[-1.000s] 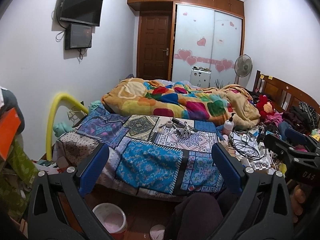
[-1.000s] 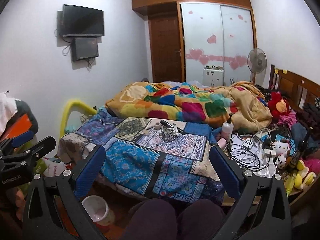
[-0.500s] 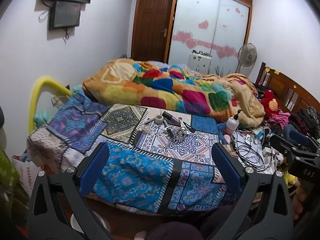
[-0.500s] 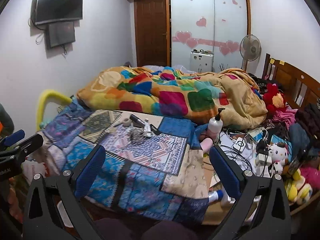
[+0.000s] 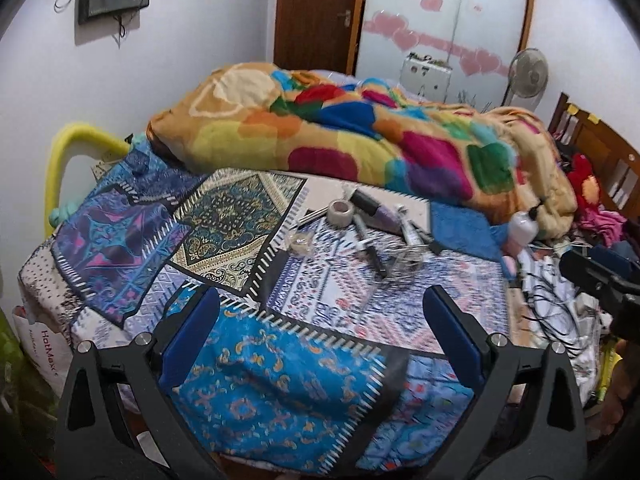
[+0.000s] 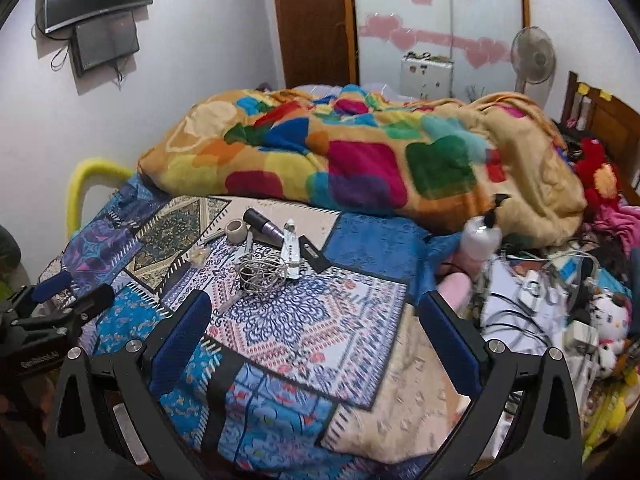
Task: Collect trash
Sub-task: 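Grasp the clear plastic bag with the left tool while the right tool grasps the white earphone cable, then carry the bag and cable with both tools over the white bucket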
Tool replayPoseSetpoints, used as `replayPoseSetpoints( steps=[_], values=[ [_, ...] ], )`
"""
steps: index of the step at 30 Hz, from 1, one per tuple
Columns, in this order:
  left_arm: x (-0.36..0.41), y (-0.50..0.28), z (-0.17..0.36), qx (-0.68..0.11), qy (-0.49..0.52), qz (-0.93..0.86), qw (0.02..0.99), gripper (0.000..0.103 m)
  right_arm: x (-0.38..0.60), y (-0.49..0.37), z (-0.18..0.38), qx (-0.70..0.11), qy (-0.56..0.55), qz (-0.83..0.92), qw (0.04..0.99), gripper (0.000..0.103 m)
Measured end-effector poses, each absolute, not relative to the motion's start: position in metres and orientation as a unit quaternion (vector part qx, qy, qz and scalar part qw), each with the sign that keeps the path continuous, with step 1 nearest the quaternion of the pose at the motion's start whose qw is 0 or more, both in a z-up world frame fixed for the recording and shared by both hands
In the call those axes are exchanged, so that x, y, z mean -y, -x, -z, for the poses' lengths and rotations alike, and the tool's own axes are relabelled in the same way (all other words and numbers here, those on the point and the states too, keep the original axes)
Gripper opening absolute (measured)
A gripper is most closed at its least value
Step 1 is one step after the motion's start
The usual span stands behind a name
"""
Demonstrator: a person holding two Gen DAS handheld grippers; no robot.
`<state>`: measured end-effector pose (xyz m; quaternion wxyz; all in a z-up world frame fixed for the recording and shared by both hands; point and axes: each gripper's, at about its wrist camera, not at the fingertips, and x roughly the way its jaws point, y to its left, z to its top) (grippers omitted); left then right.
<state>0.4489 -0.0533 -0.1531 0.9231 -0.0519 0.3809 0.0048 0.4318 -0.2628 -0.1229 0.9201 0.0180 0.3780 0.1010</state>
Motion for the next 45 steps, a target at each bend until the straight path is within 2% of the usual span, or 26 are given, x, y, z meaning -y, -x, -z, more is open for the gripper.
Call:
replayPoseSetpoints(
  steps=[8, 13, 16, 20, 21, 22, 24, 27, 28, 30, 31, 33, 35, 45],
  values=[
    [0.037, -0.505, 0.208, -0.409, 0.053, -0.019, 0.911, 0.103, 0.237, -0.495, 0.175, -0.429, -0.056, -0.151, 0.889, 0.102],
    [0.028, -0.534, 0.235, -0.42, 0.052, -0.02, 0.906, 0.098, 0.222, -0.528, 0.209, -0.467, -0.101, -0.164, 0.863, 0.092],
    [0.023, -0.552, 0.252, -0.432, 0.067, -0.012, 0.899, 0.089, 0.215, -0.542, 0.226, -0.486, -0.115, -0.166, 0.85, 0.077],
    [0.019, -0.573, 0.268, -0.448, 0.082, -0.004, 0.89, 0.071, 0.21, -0.553, 0.241, -0.509, -0.132, -0.174, 0.832, 0.053],
    [0.018, -0.578, 0.271, -0.452, 0.087, 0.001, 0.888, 0.067, 0.209, -0.554, 0.244, -0.514, -0.131, -0.178, 0.829, 0.05],
    [0.018, -0.584, 0.274, -0.454, 0.092, 0.006, 0.886, 0.066, 0.208, -0.553, 0.245, -0.513, -0.129, -0.176, 0.83, 0.049],
    [0.019, -0.589, 0.275, -0.448, 0.09, 0.005, 0.889, 0.064, 0.209, -0.55, 0.243, -0.503, -0.128, -0.175, 0.837, 0.036],
    [0.024, -0.597, 0.275, -0.44, 0.078, 0.01, 0.894, 0.063, 0.212, -0.546, 0.239, -0.499, -0.129, -0.182, 0.837, 0.023],
    [0.026, -0.599, 0.275, -0.44, 0.075, 0.011, 0.895, 0.062, 0.214, -0.547, 0.239, -0.5, -0.129, -0.183, 0.837, 0.022],
    [0.029, -0.603, 0.276, -0.441, 0.067, 0.006, 0.895, 0.053, 0.217, -0.544, 0.237, -0.499, -0.132, -0.184, 0.837, 0.017],
    [0.031, -0.606, 0.277, -0.443, 0.062, 0.002, 0.895, 0.049, 0.219, -0.544, 0.236, -0.498, -0.132, -0.184, 0.837, 0.017],
    [0.032, -0.607, 0.279, -0.446, 0.058, -0.003, 0.893, 0.035, 0.224, -0.541, 0.233, -0.496, -0.133, -0.18, 0.839, 0.014],
    [0.033, -0.606, 0.279, -0.442, 0.054, -0.002, 0.895, 0.03, 0.225, -0.538, 0.23, -0.493, -0.135, -0.177, 0.841, 0.011],
    [0.04, -0.571, 0.266, -0.446, 0.061, 0.011, 0.893, 0.027, 0.239, -0.522, 0.217, -0.493, -0.121, -0.158, 0.847, 0.011]
  ],
)
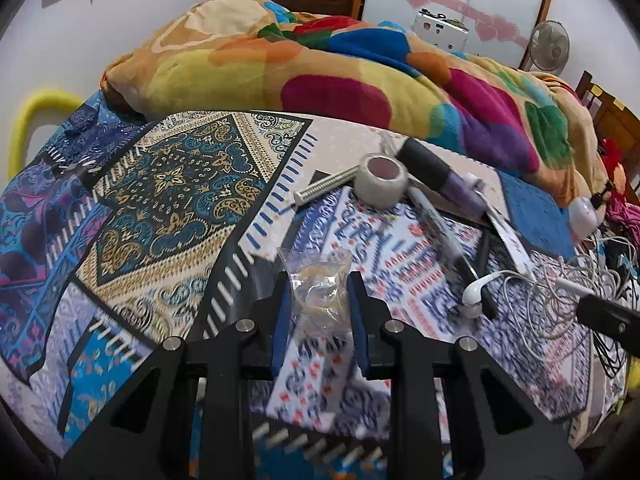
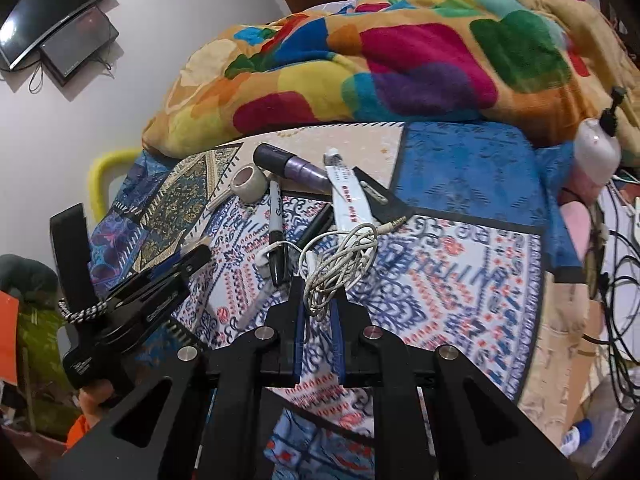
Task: Collect trash
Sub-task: 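Carry the bag and cable with both tools over the white bucket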
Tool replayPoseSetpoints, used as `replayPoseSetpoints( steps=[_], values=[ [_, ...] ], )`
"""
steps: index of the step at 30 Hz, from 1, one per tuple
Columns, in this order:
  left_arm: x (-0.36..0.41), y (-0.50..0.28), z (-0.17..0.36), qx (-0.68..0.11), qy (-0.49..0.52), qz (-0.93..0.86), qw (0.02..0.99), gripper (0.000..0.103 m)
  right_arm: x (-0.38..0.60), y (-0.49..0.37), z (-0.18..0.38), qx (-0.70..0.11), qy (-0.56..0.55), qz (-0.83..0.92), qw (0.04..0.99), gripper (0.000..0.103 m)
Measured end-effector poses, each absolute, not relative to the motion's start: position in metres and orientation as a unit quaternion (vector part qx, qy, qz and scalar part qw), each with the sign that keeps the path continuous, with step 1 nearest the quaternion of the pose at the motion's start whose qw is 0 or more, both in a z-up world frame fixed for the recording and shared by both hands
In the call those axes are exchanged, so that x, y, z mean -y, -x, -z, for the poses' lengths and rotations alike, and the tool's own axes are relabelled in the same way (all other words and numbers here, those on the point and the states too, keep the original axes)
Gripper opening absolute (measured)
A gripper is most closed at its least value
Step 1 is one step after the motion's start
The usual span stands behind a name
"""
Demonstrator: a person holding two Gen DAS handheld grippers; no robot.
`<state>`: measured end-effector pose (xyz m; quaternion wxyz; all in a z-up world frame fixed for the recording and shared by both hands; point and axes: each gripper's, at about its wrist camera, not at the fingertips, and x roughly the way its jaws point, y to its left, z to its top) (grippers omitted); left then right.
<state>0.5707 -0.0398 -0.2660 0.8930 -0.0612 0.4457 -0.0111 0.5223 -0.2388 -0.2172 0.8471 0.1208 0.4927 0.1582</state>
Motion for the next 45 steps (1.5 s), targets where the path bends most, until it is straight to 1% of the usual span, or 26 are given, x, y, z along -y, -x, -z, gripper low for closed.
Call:
replayPoseSetpoints(
  steps=[9, 22, 27, 36, 45],
  values=[
    [0.045, -0.522, 0.224, -0.433, 0.063, 0.019, 0.899, 0.027, 0.248, -0.493, 0.192, -0.483, -0.11, -0.151, 0.855, 0.01],
    [0.028, -0.425, 0.134, -0.381, 0.067, -0.002, 0.922, 0.027, 0.237, -0.427, 0.119, -0.434, -0.076, -0.179, 0.88, 0.01],
    [0.011, -0.379, 0.111, -0.363, 0.065, -0.024, 0.929, 0.027, 0.219, -0.392, 0.095, -0.416, -0.056, -0.203, 0.884, 0.01],
    [-0.034, -0.29, 0.098, -0.354, 0.084, -0.077, 0.928, 0.027, 0.168, -0.338, 0.069, -0.395, -0.015, -0.266, 0.879, 0.01],
    [-0.091, -0.212, 0.102, -0.356, 0.108, -0.146, 0.917, 0.027, 0.1, -0.293, 0.07, -0.393, 0.035, -0.332, 0.857, 0.01]
  ],
)
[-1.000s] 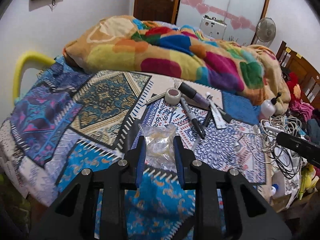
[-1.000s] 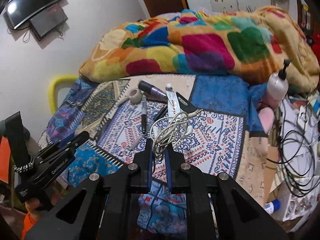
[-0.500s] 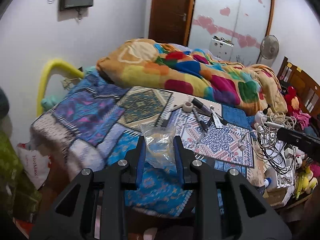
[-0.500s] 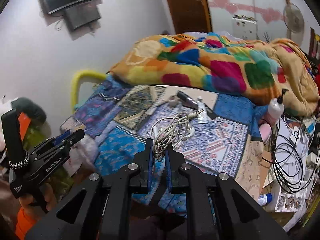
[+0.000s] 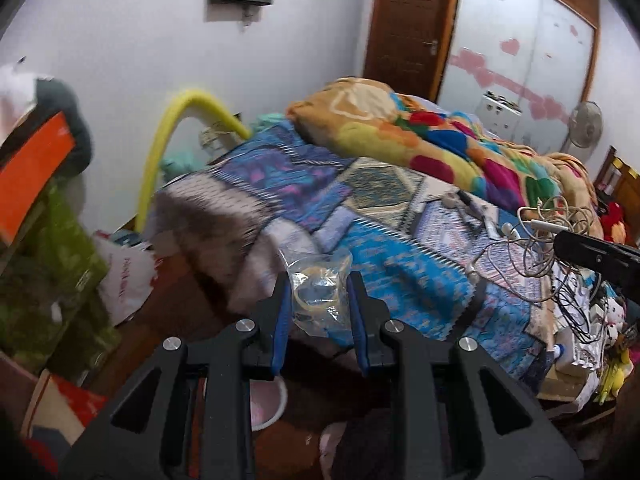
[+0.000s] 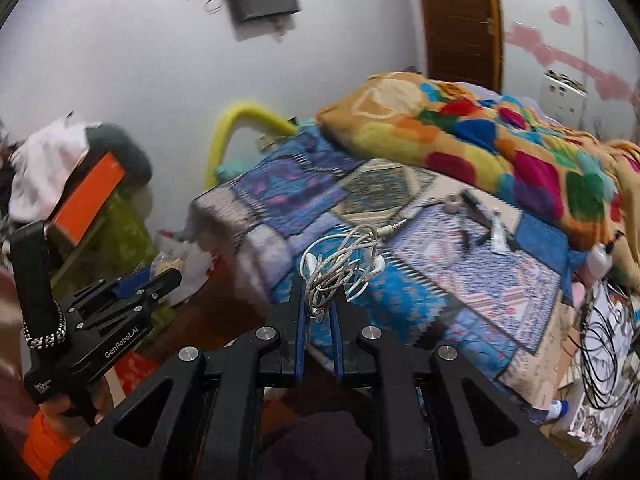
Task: Collect trash
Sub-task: 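Carry the bag and cable with both tools over the white bucket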
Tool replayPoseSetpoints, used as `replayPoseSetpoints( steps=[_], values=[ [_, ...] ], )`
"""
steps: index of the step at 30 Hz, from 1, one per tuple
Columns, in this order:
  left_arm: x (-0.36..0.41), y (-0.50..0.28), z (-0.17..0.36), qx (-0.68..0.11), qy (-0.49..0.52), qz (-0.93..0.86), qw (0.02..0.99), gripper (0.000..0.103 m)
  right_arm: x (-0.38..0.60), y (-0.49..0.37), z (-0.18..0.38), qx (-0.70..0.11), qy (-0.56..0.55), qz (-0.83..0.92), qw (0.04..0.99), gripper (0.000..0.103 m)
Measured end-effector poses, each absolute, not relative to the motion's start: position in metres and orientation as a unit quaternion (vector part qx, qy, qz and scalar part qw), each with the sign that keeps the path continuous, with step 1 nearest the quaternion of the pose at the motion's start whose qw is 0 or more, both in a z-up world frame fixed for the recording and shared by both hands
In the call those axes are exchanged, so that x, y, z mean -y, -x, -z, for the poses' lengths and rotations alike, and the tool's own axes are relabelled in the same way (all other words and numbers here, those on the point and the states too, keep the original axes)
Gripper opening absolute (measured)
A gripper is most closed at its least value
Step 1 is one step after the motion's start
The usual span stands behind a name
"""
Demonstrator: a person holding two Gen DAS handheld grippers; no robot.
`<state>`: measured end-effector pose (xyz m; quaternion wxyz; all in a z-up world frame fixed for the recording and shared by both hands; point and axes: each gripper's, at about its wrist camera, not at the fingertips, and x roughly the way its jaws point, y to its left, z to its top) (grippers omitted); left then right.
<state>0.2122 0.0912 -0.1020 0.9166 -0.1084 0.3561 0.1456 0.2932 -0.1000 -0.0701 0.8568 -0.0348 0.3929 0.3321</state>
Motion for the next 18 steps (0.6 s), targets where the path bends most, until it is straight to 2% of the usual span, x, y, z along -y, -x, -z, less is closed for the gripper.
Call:
replayPoseSetpoints(
  steps=[10, 18],
  values=[
    [-0.156, -0.141, 0.13, -0.378, 0.145, -0.223, 0.887, 0.027, 0.015, -0.26, 0.097, -0.415, 0.086, -0.406, 0.809, 0.01],
    [-0.191, -0.119, 0.172, -0.416, 0.178, -0.251, 0.856, 0.027, -0.056, -0.251, 0.146, -0.455, 0.147, -0.432, 0.765, 0.01]
  ],
)
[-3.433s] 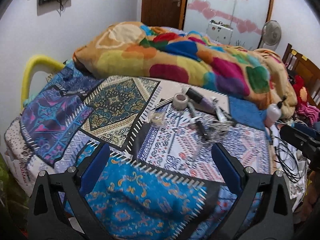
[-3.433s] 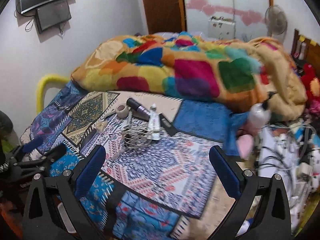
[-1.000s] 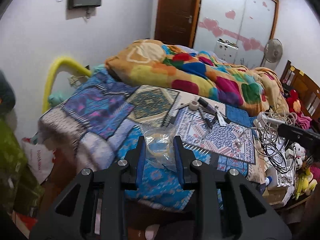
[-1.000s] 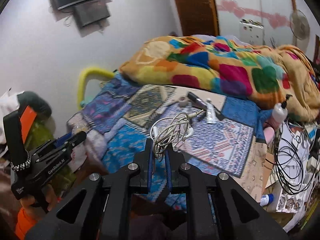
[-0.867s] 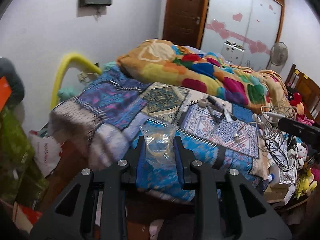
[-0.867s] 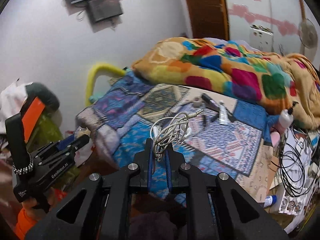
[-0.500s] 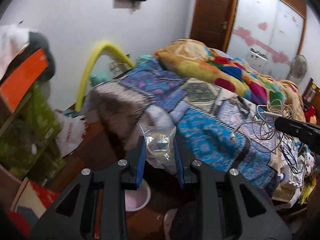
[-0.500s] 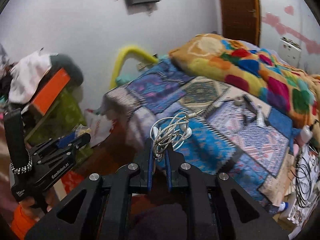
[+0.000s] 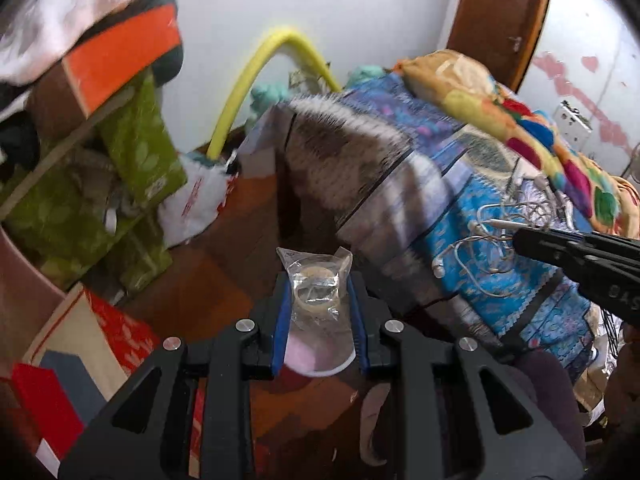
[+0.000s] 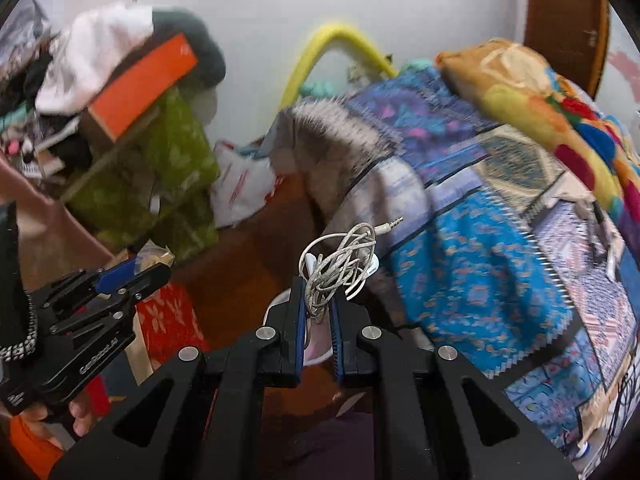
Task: Collect trash
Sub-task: 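Carry the bag and cable with both tools over the white bucket, then open both tools to drop the bag and cable into the bucket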
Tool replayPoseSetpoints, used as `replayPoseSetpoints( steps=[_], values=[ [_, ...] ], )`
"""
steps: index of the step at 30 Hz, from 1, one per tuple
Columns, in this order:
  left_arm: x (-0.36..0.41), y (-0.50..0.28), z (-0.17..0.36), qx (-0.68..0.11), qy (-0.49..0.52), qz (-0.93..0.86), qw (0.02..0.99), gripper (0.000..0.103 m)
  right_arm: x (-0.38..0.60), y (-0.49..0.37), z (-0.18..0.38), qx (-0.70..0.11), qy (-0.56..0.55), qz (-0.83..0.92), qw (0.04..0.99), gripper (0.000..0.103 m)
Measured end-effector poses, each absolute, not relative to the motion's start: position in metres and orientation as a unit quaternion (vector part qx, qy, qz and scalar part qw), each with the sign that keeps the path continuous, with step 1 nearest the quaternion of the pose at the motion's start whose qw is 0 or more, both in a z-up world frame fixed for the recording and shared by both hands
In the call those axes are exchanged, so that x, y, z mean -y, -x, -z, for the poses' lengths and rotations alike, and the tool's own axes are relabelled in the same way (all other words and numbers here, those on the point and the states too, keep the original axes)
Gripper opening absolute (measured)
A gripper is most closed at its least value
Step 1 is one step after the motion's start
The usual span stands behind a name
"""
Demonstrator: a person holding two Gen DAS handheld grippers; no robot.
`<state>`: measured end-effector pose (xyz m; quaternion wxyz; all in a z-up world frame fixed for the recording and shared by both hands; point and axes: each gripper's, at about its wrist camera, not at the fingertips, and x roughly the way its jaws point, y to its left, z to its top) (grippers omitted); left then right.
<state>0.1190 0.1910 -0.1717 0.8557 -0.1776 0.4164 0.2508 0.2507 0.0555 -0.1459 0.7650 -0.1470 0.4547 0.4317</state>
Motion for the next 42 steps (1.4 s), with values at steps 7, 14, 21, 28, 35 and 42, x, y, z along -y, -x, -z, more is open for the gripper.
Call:
replayPoseSetpoints(
  steps=[7, 14, 21, 28, 35, 42],
  values=[
    [-0.213, -0.122, 0.227, -0.466, 0.208, -0.26, 0.82, 0.027, -0.105, -0.255, 0.203, -0.51, 0.189, -0.435, 0.718, 0.01],
    [-0.227, -0.134, 0.287, -0.516, 0.237, -0.259, 0.781, 0.027, -0.14, -0.262, 0.269, -0.576, 0.205, -0.433, 0.662, 0.01],
    [-0.24, -0.143, 0.323, -0.544, 0.26, -0.259, 0.755, 0.027, -0.163, -0.273, 0.313, -0.624, 0.21, -0.423, 0.623, 0.012],
    [-0.246, -0.156, 0.338, -0.558, 0.271, -0.243, 0.746, 0.027, -0.169, -0.283, 0.32, -0.642, 0.2, -0.424, 0.606, 0.042],
    [-0.243, -0.177, 0.343, -0.567, 0.273, -0.222, 0.745, 0.034, -0.163, -0.289, 0.305, -0.614, 0.217, -0.428, 0.627, 0.043],
    [-0.24, -0.189, 0.336, -0.564, 0.258, -0.233, 0.749, 0.047, -0.144, -0.294, 0.284, -0.592, 0.214, -0.425, 0.65, 0.043]
  ],
)
